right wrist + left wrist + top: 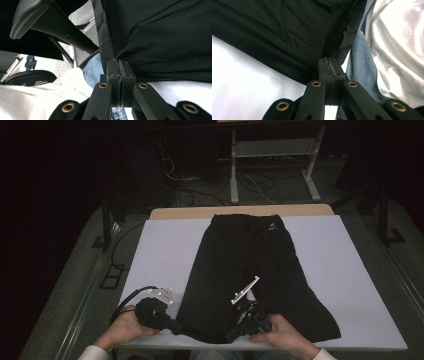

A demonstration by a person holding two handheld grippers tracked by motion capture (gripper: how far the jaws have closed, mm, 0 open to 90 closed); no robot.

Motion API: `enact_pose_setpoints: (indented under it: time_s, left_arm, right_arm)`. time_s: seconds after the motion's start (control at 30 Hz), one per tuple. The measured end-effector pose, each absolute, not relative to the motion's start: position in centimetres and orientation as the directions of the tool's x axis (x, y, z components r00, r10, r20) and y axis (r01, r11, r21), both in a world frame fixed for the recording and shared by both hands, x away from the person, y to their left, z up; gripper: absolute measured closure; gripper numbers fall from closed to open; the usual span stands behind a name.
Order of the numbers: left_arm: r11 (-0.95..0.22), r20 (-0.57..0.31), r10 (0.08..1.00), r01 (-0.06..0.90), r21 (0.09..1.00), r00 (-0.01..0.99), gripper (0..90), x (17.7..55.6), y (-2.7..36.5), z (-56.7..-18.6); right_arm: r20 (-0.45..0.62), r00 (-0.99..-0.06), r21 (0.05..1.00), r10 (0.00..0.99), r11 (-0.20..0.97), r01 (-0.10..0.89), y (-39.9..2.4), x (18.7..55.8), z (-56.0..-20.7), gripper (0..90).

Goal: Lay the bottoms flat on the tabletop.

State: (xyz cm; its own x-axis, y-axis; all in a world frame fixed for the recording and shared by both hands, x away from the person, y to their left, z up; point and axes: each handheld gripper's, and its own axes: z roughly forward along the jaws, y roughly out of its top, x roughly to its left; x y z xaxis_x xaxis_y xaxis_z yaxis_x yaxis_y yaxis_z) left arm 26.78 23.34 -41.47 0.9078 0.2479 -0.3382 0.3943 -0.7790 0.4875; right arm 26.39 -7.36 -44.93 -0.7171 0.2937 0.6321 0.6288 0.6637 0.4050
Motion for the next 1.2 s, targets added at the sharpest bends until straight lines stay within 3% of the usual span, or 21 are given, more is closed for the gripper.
enact_pose_setpoints:
  time_s: [0.23,0.53,0.8,0.93,1.0,1.2]
  left_arm:
    - [-0.749,-0.345,0.253,0.409,0.521,0.904,88.2,26.7,23.8,-41.3]
    - [-0.674,-0.351,0.251,0.423,0.606,0.902,48.9,27.1,22.9,-40.5]
    - [-0.606,-0.323,0.274,0.423,0.674,0.906,16.7,27.8,21.4,-39.7]
    - [-0.573,-0.306,0.303,0.429,0.698,0.903,5.7,28.2,20.7,-39.3]
    - [-0.563,-0.294,0.319,0.430,0.706,0.901,0.7,28.3,20.3,-39.3]
    - [-0.521,-0.260,0.351,0.418,0.744,0.900,0.3,28.7,19.6,-38.8]
  right_arm:
    - [0.632,-0.718,0.401,0.292,0.670,0.625,-7.0,26.2,-45.0,82.4]
    - [0.528,-0.775,0.511,0.348,0.599,0.616,-8.9,26.7,-43.3,53.1]
    - [0.444,-0.781,0.592,0.439,0.510,0.624,-11.9,28.1,-41.1,18.7]
    - [0.420,-0.770,0.613,0.480,0.476,0.631,-13.4,28.7,-40.3,9.4]
    - [0.412,-0.766,0.621,0.494,0.463,0.632,-14.0,28.9,-40.1,0.2]
    - [0.379,-0.759,0.659,0.529,0.422,0.623,-16.1,29.1,-39.4,0.0]
